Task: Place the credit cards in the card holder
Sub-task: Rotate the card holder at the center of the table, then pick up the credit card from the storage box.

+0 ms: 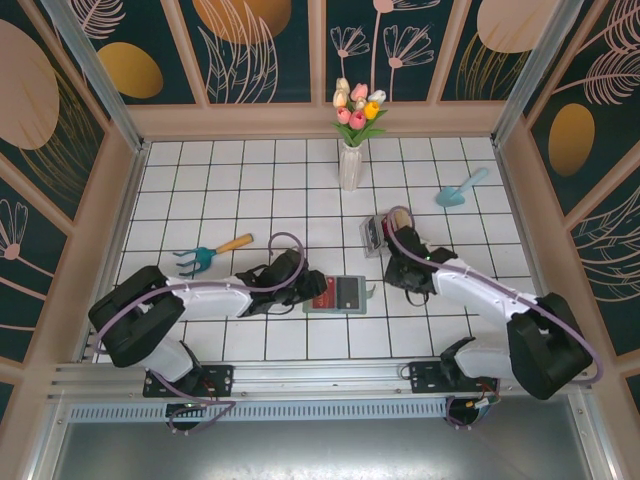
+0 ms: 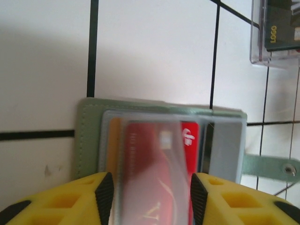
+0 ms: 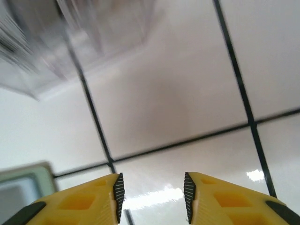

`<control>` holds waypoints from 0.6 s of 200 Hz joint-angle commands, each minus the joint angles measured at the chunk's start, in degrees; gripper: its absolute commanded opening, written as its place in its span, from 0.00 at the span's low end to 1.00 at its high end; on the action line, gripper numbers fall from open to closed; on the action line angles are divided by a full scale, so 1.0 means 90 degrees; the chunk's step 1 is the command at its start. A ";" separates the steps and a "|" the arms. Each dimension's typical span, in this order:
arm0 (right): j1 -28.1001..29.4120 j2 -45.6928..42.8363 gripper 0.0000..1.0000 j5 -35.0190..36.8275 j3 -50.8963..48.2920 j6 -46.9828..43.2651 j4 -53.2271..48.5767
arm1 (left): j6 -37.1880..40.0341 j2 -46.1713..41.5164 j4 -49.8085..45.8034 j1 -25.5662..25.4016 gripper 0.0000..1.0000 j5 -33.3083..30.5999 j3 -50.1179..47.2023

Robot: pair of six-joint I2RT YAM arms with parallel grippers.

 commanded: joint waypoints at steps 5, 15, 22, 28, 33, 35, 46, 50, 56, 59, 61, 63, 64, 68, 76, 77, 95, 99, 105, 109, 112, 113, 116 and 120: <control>-0.0710 -0.0304 0.46 -0.0314 0.0772 -0.1070 0.0149 | -0.0287 -0.0302 -0.0232 -0.0074 0.52 -0.0361 -0.0035; -0.1059 -0.0195 0.47 -0.0406 0.1128 -0.1345 0.0068 | -0.0250 -0.0399 -0.0408 -0.0074 0.54 -0.0532 -0.0008; -0.1265 -0.0077 0.48 -0.0506 0.1373 -0.1603 0.0013 | -0.0213 -0.0472 -0.0568 -0.0068 0.55 -0.0669 0.0022; -0.1412 0.0050 0.48 -0.0515 0.1579 -0.1790 -0.0043 | -0.0173 -0.0543 -0.0660 -0.0075 0.56 -0.0779 0.0042; -0.1507 0.0177 0.48 -0.0424 0.1760 -0.1888 -0.0122 | -0.0133 -0.0609 -0.0717 -0.0074 0.57 -0.0867 0.0058; -0.1554 0.0222 0.49 -0.0378 0.1828 -0.1923 -0.0152 | -0.0112 -0.0632 -0.0737 -0.0071 0.58 -0.0904 0.0056; -0.1716 0.0504 0.50 -0.0209 0.2148 -0.2158 -0.0260 | -0.0016 -0.0750 -0.0899 -0.0076 0.61 -0.1115 0.0117; -0.1774 0.0602 0.51 -0.0221 0.2247 -0.2246 -0.0274 | 0.0029 -0.0782 -0.0965 -0.0060 0.62 -0.1182 0.0154; -0.1868 0.0742 0.53 -0.0248 0.2399 -0.2351 -0.0310 | 0.0098 -0.0809 -0.1047 -0.0054 0.63 -0.1256 0.0227; -0.1887 0.0808 0.53 -0.0267 0.2467 -0.2387 -0.0322 | 0.0145 -0.0826 -0.1079 -0.0043 0.63 -0.1285 0.0258; -0.1898 0.0856 0.53 -0.0289 0.2501 -0.2424 -0.0327 | 0.0180 -0.0835 -0.1099 -0.0038 0.64 -0.1299 0.0280; -0.1908 0.0887 0.53 -0.0312 0.2534 -0.2448 -0.0321 | 0.0203 -0.0845 -0.1118 -0.0030 0.64 -0.1310 0.0300; -0.1905 0.0912 0.53 -0.0322 0.2547 -0.2472 -0.0320 | 0.0213 -0.0846 -0.1123 -0.0029 0.64 -0.1317 0.0310; -0.1916 0.0991 0.54 -0.0391 0.2599 -0.2547 -0.0297 | 0.0255 -0.0847 -0.1144 -0.0008 0.64 -0.1331 0.0349; -0.1917 0.1156 0.55 -0.0588 0.2664 -0.2667 -0.0234 | 0.0331 -0.0847 -0.1157 0.0050 0.65 -0.1326 0.0409; -0.1914 0.1173 0.55 -0.0607 0.2676 -0.2674 -0.0232 | 0.0341 -0.0847 -0.1152 0.0055 0.65 -0.1320 0.0418; -0.1919 0.1567 0.56 -0.0879 0.2854 -0.2652 -0.0245 | 0.0466 -0.0795 -0.1110 0.0204 0.66 -0.1222 0.0511; -0.1916 0.1625 0.57 -0.0898 0.2876 -0.2649 -0.0235 | 0.0499 -0.0778 -0.1100 0.0223 0.66 -0.1195 0.0532; -0.1910 0.1693 0.57 -0.0986 0.2910 -0.2599 -0.0227 | 0.0532 -0.0761 -0.1099 0.0270 0.66 -0.1173 0.0558; -0.1904 0.1713 0.57 -0.1136 0.2927 -0.2576 -0.0204 | 0.0549 -0.0752 -0.1099 0.0300 0.66 -0.1154 0.0577; -0.1904 0.1717 0.58 -0.1227 0.2914 -0.2573 -0.0170 | 0.0561 -0.0746 -0.1099 0.0316 0.66 -0.1139 0.0590; -0.1898 0.1718 0.58 -0.1248 0.2908 -0.2573 -0.0147 | 0.0563 -0.0743 -0.1099 0.0320 0.66 -0.1138 0.0591; -0.1889 0.1709 0.59 -0.1332 0.2896 -0.2573 -0.0107 | 0.0574 -0.0730 -0.1099 0.0340 0.67 -0.1130 0.0605; -0.1875 0.1700 0.59 -0.1408 0.2876 -0.2573 -0.0053 | 0.0575 -0.0717 -0.1091 0.0352 0.67 -0.1114 0.0612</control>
